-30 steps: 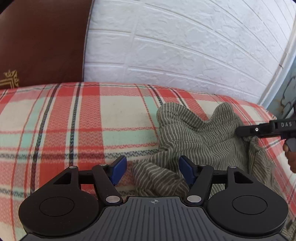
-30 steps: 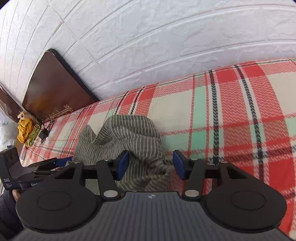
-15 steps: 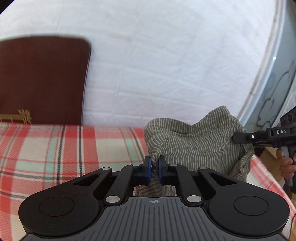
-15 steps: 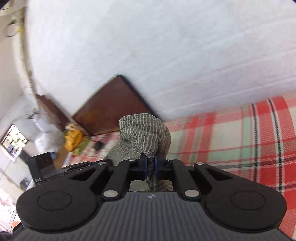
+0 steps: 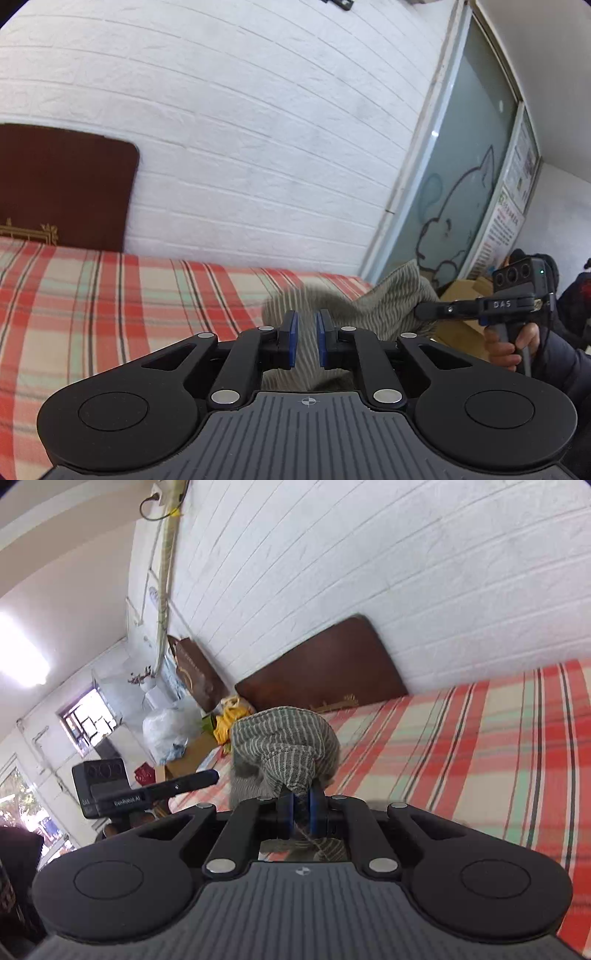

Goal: Fold clothes

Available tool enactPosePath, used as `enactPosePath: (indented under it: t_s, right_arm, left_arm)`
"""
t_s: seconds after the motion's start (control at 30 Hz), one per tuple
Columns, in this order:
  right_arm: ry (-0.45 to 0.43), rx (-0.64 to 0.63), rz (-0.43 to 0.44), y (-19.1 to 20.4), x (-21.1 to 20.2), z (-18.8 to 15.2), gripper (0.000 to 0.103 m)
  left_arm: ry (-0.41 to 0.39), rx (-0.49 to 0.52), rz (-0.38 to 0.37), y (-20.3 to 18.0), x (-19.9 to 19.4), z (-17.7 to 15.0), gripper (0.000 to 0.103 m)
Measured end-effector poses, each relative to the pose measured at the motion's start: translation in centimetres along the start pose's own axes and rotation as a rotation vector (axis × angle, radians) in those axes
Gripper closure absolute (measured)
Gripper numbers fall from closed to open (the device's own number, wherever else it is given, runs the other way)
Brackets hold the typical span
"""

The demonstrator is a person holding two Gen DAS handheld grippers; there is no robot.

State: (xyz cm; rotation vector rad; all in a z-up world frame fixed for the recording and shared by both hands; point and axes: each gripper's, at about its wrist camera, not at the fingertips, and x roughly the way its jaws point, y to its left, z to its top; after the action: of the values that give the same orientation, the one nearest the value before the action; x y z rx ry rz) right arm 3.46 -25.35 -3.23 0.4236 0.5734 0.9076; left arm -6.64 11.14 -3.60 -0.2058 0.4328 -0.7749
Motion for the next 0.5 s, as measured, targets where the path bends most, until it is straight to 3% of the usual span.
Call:
enactPosePath:
  t_s: [0.03,0.13,0.27,0.33,0.37,0.5]
  right_arm:
    - [0.018,-0.01,0.001,0.2,-0.3,-1.0,0.094]
    - [0.118,-0.05,-0.021,0.5,-0.2,-4.2,0.094]
    - [0.272,-0.123,-0.125,0.3,0.7,-8.2,0.092]
    - [0.31,-0.141,-0.153,0.2,0.7,-9.4,0.092]
    - [0.31,-0.141,-0.157,0.4,0.4,-9.7,0.092]
    - [0.293,-0.139,-0.159,0.8,-0.5,-10.1,0.092]
  left_arm:
    - [0.02,-0.003,-0.004,-0.3,-0.3,-0.9,0.073]
    - [0.103,-0.01,0.001,-0.7,-0.3,-3.5,0.074]
    - [0.18,-0.004,0.045,-0.3,0.6,-5.6,0.072]
    - [0.205,0.009,0.046,-0.1,1.0,-6.0,0.058]
    - [0.215,0.014,0.056,0.0,1.1,-6.2,0.043]
    - [0.248,-0.003,0.089,0.6,1.6,-7.2,0.037]
